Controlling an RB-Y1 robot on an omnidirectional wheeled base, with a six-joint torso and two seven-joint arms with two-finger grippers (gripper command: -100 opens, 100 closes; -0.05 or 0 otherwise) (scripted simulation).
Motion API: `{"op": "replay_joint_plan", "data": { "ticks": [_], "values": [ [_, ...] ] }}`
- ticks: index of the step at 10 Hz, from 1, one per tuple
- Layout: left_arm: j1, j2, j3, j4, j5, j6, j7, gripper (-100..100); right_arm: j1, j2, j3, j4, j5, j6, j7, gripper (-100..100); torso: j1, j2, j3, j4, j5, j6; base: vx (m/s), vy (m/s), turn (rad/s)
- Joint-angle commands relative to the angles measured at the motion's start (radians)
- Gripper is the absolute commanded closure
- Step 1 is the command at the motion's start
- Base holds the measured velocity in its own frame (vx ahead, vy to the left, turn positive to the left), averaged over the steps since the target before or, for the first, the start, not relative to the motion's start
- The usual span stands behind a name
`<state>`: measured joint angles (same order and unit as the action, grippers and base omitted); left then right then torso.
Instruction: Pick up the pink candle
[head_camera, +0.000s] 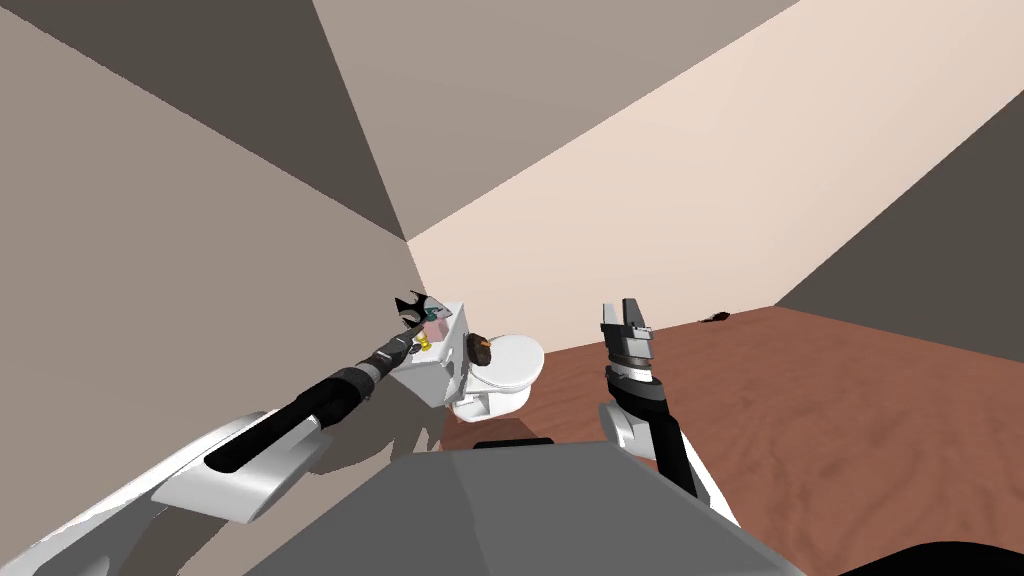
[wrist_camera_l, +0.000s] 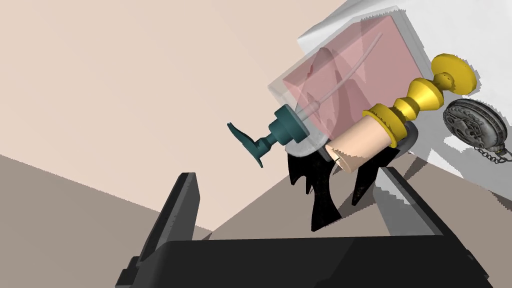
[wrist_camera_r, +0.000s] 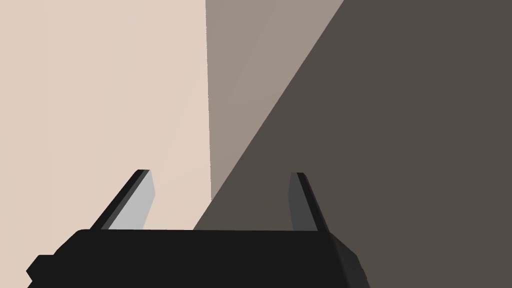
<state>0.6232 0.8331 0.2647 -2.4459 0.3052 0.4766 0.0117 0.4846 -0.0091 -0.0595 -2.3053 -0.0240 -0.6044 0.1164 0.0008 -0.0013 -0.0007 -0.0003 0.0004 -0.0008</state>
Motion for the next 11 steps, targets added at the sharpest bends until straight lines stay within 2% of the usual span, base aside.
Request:
{"op": "replay_joint_plan", "data": {
  "ticks": [1,2,3,4,6,7,10,11],
  "values": [
    [0.014,0.047,0.007,-0.006,0.004,0.05,0.019,-100,0.0,0.0,0.0,0.0,0.0,0.0,0.0,0,0.0,0.0,0.0,0.0,0.0,0.0,0.014,0.005,-0.1],
    [0.014,0.047,0.007,-0.006,0.004,0.061,0.019,-100,0.0,0.0,0.0,0.0,0.0,0.0,0.0,0,0.0,0.0,0.0,0.0,0.0,0.0,0.012,0.005,-0.053],
    [0.029,0.085,0.014,-0.007,0.008,0.095,0.036,-100,0.0,0.0,0.0,0.0,0.0,0.0,0.0,0,0.0,0.0,0.0,0.0,0.0,0.0,0.017,0.004,-0.104],
    [0.029,0.085,0.014,-0.007,0.008,0.1,0.036,-100,0.0,0.0,0.0,0.0,0.0,0.0,0.0,0,0.0,0.0,0.0,0.0,0.0,0.0,0.014,0.006,-0.061],
    [0.06,0.156,0.026,-0.007,0.012,0.17,0.071,-100,0.0,0.0,0.0,0.0,0.0,0.0,0.0,0,0.0,0.0,0.0,0.0,0.0,0.0,0.023,0.007,-0.125],
    [0.06,0.158,0.026,-0.007,0.012,0.174,0.071,-100,0.0,0.0,0.0,0.0,0.0,0.0,0.0,0,0.0,-0.001,0.0,0.0,0.0,0.0,0.022,0.011,-0.05],
    [0.106,0.251,0.042,-0.005,0.013,0.27,0.124,-100,0.0,0.0,0.0,0.0,0.0,0.0,0.0,0,0.0,-0.001,-0.001,0.0,0.0,0.0,0.027,0.009,-0.126],
    [0.106,0.26,0.042,-0.005,0.013,0.274,0.124,-100,0.0,0.0,0.0,0.0,0.0,0.0,0.0,0,0.0,-0.001,-0.001,0.0,0.0,0.0,0.026,0.014,-0.042]
  ]
}}
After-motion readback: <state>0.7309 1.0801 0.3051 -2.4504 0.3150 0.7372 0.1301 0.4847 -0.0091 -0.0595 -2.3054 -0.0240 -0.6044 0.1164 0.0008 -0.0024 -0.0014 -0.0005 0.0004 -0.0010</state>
